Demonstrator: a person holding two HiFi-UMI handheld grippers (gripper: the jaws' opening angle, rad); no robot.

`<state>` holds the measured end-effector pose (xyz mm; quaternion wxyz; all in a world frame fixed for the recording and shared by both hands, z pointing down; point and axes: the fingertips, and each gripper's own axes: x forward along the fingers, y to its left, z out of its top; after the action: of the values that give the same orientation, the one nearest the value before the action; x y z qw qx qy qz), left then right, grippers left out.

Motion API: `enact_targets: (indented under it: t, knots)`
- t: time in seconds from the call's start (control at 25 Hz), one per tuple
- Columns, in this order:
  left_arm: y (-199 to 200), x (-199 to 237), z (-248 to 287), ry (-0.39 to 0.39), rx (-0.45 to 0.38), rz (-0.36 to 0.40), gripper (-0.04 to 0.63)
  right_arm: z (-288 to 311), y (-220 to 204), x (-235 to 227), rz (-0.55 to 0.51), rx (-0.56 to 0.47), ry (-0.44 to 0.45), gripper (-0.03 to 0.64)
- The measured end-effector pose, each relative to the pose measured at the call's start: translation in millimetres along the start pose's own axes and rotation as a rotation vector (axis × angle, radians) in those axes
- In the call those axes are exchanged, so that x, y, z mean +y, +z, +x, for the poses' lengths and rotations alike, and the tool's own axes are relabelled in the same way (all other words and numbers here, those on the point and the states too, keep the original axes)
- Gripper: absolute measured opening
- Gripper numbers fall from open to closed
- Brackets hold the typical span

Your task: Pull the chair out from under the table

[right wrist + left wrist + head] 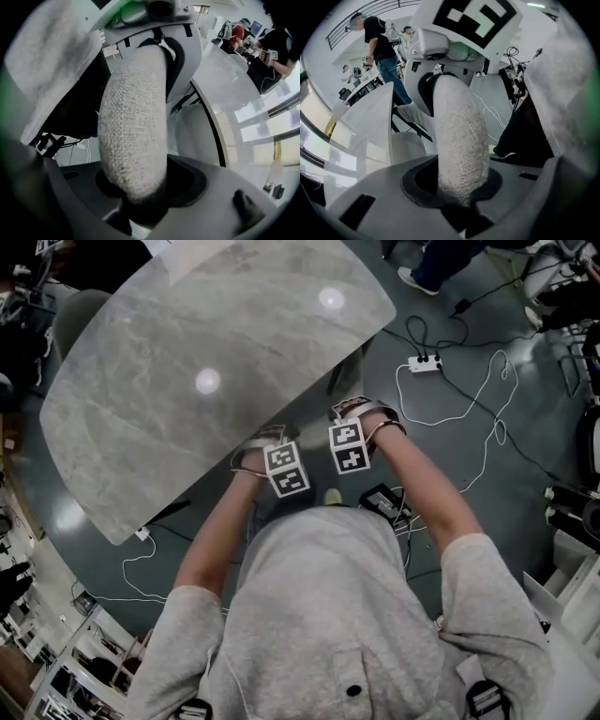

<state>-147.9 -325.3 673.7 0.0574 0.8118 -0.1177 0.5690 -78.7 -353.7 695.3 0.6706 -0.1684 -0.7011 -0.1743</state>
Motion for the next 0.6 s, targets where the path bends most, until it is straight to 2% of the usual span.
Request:
enact_targets:
  t: [0.08,0.2,0.36,0.6]
  knots:
    - [-1.6,-0.5,1.0,-0.002,0.000,0.023,0.110,-0.3,3.0,-2.4,-0.003,-0.025,-0.022,0.196]
    - [-1.5,-2.1,0.6,-0.024,-0.001,0.023,0.106,-1.0,3.2,-3.3,-0.026,-0.024,-0.053,0.150]
    - [-3.7,-1.3,0.1,-0.042,0.003,0.017,0.101,-0.6,4.3,-6.1,-0.035,-0.018,-0.071,0.127]
    - [-1.8,-0.1,1.9,-0.044,0.012,0.005,0.094,-0.8,1.1,-6.7,-0.035,-0.011,-0.066,0.109]
